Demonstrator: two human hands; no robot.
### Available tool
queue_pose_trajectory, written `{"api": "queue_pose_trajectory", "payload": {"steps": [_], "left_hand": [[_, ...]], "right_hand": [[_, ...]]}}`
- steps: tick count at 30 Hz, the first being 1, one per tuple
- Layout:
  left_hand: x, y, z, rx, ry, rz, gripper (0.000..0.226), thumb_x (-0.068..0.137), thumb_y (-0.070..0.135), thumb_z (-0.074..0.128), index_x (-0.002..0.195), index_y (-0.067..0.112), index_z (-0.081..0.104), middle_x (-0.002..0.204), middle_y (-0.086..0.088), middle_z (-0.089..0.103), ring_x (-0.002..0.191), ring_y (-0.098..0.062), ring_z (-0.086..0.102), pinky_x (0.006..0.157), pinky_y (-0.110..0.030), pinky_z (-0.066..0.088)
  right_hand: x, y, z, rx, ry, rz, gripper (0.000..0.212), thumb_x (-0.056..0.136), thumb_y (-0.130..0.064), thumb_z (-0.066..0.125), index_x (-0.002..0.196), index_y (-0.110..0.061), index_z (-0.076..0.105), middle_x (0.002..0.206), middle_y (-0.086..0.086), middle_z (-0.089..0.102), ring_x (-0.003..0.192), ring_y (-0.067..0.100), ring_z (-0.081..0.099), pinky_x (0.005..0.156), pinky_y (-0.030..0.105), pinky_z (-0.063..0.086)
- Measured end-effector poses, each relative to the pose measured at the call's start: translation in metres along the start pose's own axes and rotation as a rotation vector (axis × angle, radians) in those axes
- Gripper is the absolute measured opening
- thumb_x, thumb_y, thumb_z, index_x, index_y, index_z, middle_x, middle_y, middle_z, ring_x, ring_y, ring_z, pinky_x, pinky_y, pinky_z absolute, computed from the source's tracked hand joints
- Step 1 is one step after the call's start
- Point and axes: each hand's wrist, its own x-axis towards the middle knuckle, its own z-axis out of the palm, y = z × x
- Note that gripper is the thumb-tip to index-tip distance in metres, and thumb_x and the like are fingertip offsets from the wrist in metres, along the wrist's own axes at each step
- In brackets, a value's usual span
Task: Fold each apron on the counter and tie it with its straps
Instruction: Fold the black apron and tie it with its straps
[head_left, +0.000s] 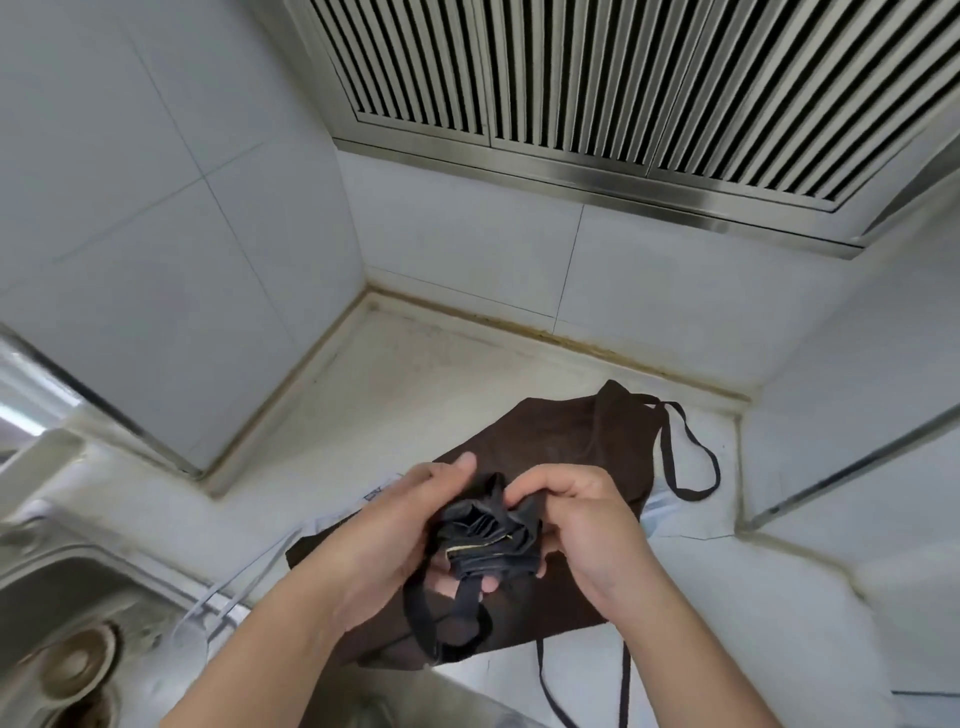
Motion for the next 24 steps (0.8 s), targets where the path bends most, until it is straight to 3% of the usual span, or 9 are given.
{"api": "queue_pose_trajectory", "payload": {"steps": [3, 5, 8, 11, 14, 16, 18, 21, 24], "left_hand": [[-0.004, 0.007, 0.011, 0.068, -0.043, 0.021, 0.044, 0.098, 0.030, 0.073, 0.126, -0.002, 0.064, 0.109, -0.032, 0.072, 0.082, -0.036, 0.063, 0.074, -0.042, 0.054], [-0.003, 0.008, 0.012, 0.064, 0.031, 0.056, 0.033, 0.096, 0.019, 0.075, 0.116, -0.007, 0.068, 0.094, -0.032, 0.070, 0.077, -0.036, 0.063, 0.069, -0.039, 0.055], [0.002, 0.008, 0.018, 0.074, 0.171, 0.145, 0.021, 0.096, 0.007, 0.073, 0.109, -0.008, 0.067, 0.080, -0.032, 0.066, 0.068, -0.037, 0.062, 0.065, -0.038, 0.053], [0.006, 0.007, 0.026, 0.050, 0.249, 0.205, 0.018, 0.093, 0.007, 0.076, 0.104, -0.006, 0.071, 0.079, -0.032, 0.067, 0.067, -0.038, 0.064, 0.066, -0.041, 0.053], [0.012, 0.011, 0.032, -0.020, 0.329, 0.263, 0.013, 0.093, 0.007, 0.077, 0.101, -0.002, 0.074, 0.080, -0.030, 0.068, 0.067, -0.038, 0.064, 0.066, -0.044, 0.054], [0.016, 0.014, 0.034, -0.117, 0.384, 0.297, 0.014, 0.096, 0.007, 0.073, 0.104, -0.004, 0.073, 0.084, -0.031, 0.070, 0.067, -0.037, 0.065, 0.064, -0.042, 0.054], [0.019, 0.018, 0.030, -0.181, 0.443, 0.331, 0.018, 0.097, 0.009, 0.071, 0.109, -0.005, 0.071, 0.091, -0.032, 0.072, 0.069, -0.037, 0.067, 0.059, -0.038, 0.054], [0.019, 0.027, 0.022, -0.245, 0.468, 0.386, 0.024, 0.098, 0.013, 0.072, 0.115, -0.004, 0.068, 0.097, -0.027, 0.074, 0.074, -0.036, 0.068, 0.060, -0.037, 0.050], [0.016, 0.038, 0.020, -0.314, 0.416, 0.434, 0.029, 0.099, 0.014, 0.070, 0.120, -0.005, 0.065, 0.091, -0.019, 0.069, 0.070, -0.030, 0.061, 0.055, -0.034, 0.045]], "right_hand": [[0.001, -0.004, -0.003, -0.066, -0.007, -0.043, 0.056, 0.090, 0.019, 0.039, 0.077, -0.015, 0.081, 0.080, 0.009, 0.075, 0.071, 0.033, 0.069, 0.058, 0.043, 0.055], [0.003, -0.005, -0.009, -0.092, -0.056, -0.073, 0.049, 0.090, 0.012, 0.039, 0.086, -0.013, 0.081, 0.093, 0.009, 0.078, 0.092, 0.031, 0.074, 0.081, 0.053, 0.059], [0.002, -0.013, -0.011, -0.067, -0.106, -0.127, 0.035, 0.091, -0.013, 0.048, 0.094, -0.014, 0.082, 0.114, 0.001, 0.074, 0.114, 0.019, 0.069, 0.098, 0.034, 0.053], [0.002, -0.017, -0.004, -0.393, -0.022, -0.255, 0.008, 0.091, -0.025, 0.075, 0.087, -0.030, 0.079, 0.124, -0.020, 0.063, 0.125, -0.003, 0.056, 0.102, 0.018, 0.040], [0.001, -0.023, 0.003, -0.504, 0.146, -0.383, 0.016, 0.086, -0.022, 0.083, 0.079, -0.033, 0.075, 0.126, -0.023, 0.060, 0.129, -0.002, 0.050, 0.102, 0.008, 0.034], [-0.003, -0.029, 0.002, -0.349, 0.160, -0.442, 0.014, 0.088, -0.016, 0.080, 0.080, -0.026, 0.074, 0.122, -0.014, 0.064, 0.127, 0.009, 0.055, 0.105, 0.021, 0.039], [-0.010, -0.035, -0.001, -0.156, 0.085, -0.427, 0.005, 0.091, -0.015, 0.074, 0.086, -0.014, 0.072, 0.109, -0.003, 0.069, 0.112, 0.015, 0.063, 0.099, 0.035, 0.044], [-0.029, -0.037, -0.003, 0.059, -0.067, -0.325, 0.019, 0.100, -0.018, 0.064, 0.082, -0.013, 0.068, 0.087, 0.006, 0.067, 0.090, 0.021, 0.063, 0.087, 0.032, 0.048], [-0.041, -0.028, 0.001, 0.123, -0.124, -0.228, 0.029, 0.099, -0.020, 0.053, 0.074, -0.016, 0.066, 0.079, 0.011, 0.067, 0.081, 0.030, 0.060, 0.084, 0.039, 0.047]]}}
